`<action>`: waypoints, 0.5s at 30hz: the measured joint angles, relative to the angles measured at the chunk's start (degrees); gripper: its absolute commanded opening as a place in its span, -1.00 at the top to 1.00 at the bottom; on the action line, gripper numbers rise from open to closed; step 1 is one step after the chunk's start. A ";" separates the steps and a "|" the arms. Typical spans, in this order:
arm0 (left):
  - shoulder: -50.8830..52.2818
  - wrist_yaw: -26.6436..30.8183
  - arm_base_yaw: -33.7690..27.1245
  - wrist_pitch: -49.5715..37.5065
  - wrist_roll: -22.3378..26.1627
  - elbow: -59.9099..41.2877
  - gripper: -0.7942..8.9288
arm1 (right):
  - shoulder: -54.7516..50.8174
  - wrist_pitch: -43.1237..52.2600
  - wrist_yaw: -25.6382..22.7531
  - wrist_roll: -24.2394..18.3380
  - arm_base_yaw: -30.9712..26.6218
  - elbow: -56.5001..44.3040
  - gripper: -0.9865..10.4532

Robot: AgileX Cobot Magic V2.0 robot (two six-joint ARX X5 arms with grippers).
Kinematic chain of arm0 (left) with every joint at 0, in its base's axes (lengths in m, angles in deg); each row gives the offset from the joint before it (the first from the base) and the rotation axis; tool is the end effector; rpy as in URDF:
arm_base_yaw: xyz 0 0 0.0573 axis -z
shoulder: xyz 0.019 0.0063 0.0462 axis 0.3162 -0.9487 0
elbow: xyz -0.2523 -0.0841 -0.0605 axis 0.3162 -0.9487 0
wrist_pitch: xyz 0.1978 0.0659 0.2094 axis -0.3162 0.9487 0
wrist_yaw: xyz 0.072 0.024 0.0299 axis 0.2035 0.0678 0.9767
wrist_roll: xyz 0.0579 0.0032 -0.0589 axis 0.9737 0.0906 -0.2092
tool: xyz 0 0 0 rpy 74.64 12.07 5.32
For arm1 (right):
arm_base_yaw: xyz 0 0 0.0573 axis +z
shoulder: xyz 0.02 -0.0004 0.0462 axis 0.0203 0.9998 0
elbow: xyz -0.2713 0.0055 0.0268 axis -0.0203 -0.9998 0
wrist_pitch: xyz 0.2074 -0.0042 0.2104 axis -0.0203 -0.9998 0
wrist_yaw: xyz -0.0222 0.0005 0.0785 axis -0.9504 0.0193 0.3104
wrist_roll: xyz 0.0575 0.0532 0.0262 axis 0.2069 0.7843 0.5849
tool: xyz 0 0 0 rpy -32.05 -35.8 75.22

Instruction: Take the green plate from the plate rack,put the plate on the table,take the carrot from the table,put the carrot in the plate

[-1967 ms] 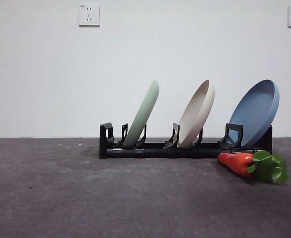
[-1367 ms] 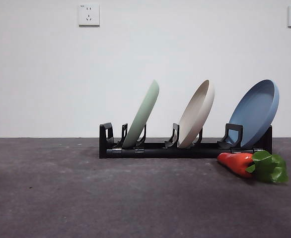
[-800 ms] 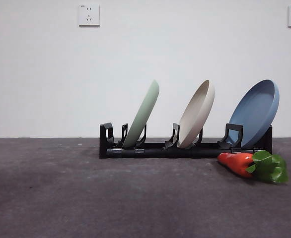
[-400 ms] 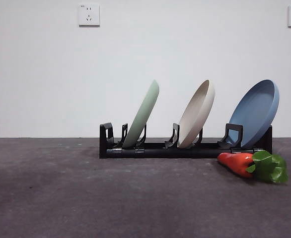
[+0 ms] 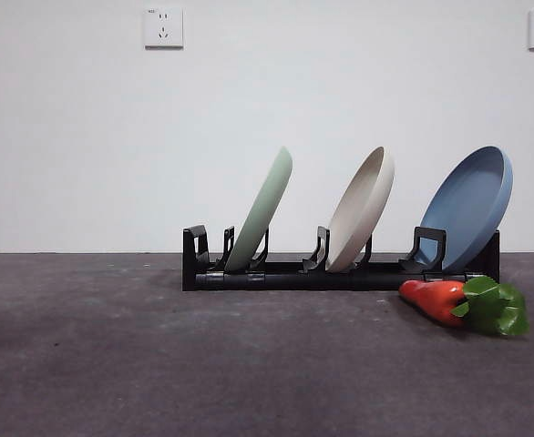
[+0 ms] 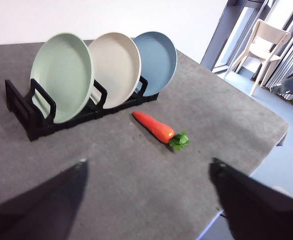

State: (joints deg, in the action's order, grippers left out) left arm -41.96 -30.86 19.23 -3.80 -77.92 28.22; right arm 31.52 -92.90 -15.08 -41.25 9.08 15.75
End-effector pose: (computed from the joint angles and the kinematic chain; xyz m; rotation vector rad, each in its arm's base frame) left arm 0.1422 -0.0497 0.3455 -0.1540 0.3753 -0.7646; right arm 0.1507 0.0629 0.3408 0.0720 0.5969 0.7858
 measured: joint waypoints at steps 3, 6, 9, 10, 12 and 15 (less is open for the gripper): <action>-2.32 0.00 0.02 -1.51 -0.02 0.63 -0.31 | 0.00 -0.11 0.02 0.09 0.00 0.00 -0.27; -6.01 0.04 0.68 -3.21 -0.09 2.51 -0.31 | 0.04 -0.15 -0.04 0.24 0.00 0.00 -0.27; -10.47 0.28 2.29 -4.76 -0.09 5.16 -0.31 | 0.07 -0.15 -0.04 0.24 0.00 0.00 -0.27; -12.22 0.90 3.06 -5.25 -0.11 6.25 -0.31 | 0.07 -0.15 -0.04 0.24 0.00 0.00 -0.27; -15.61 2.54 4.98 -6.80 -0.13 8.44 -0.31 | 0.07 -0.15 -0.07 0.24 0.00 0.00 -0.27; -21.40 6.34 9.01 -9.88 -0.11 12.15 -0.31 | 0.09 -0.15 -0.04 0.24 0.00 0.00 -0.27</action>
State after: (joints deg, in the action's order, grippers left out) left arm -63.36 -24.52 28.23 -13.68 -78.03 40.37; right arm 31.61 -93.05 -15.12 -41.01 9.08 15.75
